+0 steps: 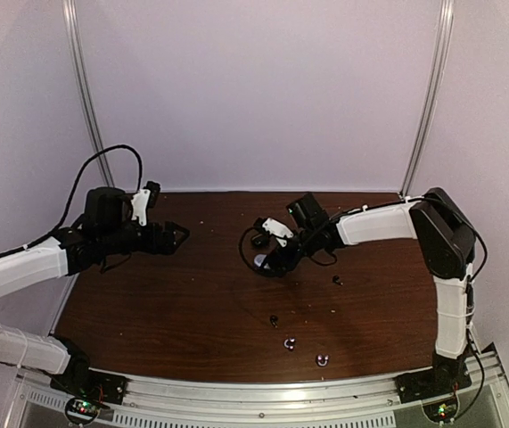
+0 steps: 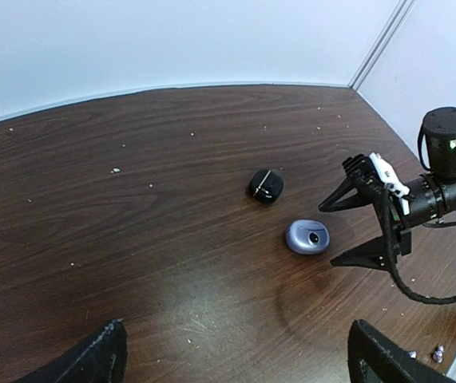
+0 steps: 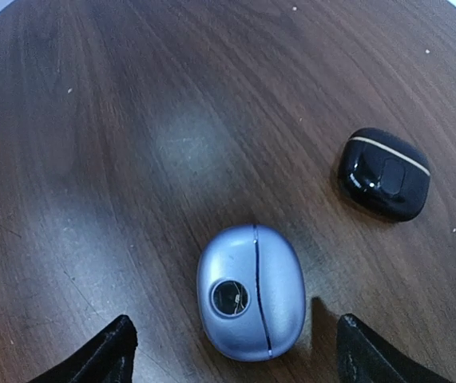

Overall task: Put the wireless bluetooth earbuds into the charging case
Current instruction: Pick up the charging case from the center of the board.

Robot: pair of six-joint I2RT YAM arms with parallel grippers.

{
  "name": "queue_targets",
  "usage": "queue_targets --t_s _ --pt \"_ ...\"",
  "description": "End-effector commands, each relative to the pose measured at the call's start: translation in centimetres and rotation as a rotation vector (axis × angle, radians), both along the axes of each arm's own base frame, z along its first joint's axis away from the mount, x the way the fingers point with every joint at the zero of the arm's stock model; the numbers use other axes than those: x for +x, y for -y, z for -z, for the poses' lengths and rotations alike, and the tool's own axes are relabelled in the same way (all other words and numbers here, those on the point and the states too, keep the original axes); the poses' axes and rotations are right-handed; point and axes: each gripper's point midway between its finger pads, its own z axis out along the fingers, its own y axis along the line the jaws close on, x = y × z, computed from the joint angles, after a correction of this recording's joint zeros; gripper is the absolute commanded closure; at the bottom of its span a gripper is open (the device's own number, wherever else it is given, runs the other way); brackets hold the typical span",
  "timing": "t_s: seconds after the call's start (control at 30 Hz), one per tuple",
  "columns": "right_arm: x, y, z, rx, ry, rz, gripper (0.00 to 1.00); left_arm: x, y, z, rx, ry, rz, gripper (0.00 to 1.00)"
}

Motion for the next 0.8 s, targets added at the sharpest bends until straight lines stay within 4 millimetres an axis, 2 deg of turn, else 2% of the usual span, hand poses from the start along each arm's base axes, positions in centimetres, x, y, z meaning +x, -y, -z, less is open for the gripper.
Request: queue_targets --t_s 0.0,0.3,0.53,0.63,0.77 --pt "-0.4 -0.3 0.8 -0.035 -0.002 -0.054 0.14 0.1 1.0 -0.7 -0.02 0.044 0.052 0.02" --pt "0.2 -0.4 3.2 -0.085 -0.008 -0.07 0.22 0.3 1.2 -0.2 -0.01 0.035 0.057 0.02" --pt "0.3 -0.7 3.9 -0.102 -0.016 -0.094 0.36 0.3 1.5 -0.8 -0.046 0.05 0.063 0.02" --pt "0.1 -0.9 3.9 -0.093 -0.023 -0.104 0.46 0.4 1.5 -0.9 -0.08 0.053 0.043 0.02" --pt "0.1 -0.8 3.2 -0.09 -0.013 -0.108 0.59 0.0 1.0 -2.2 -0.136 0.126 0.028 0.02"
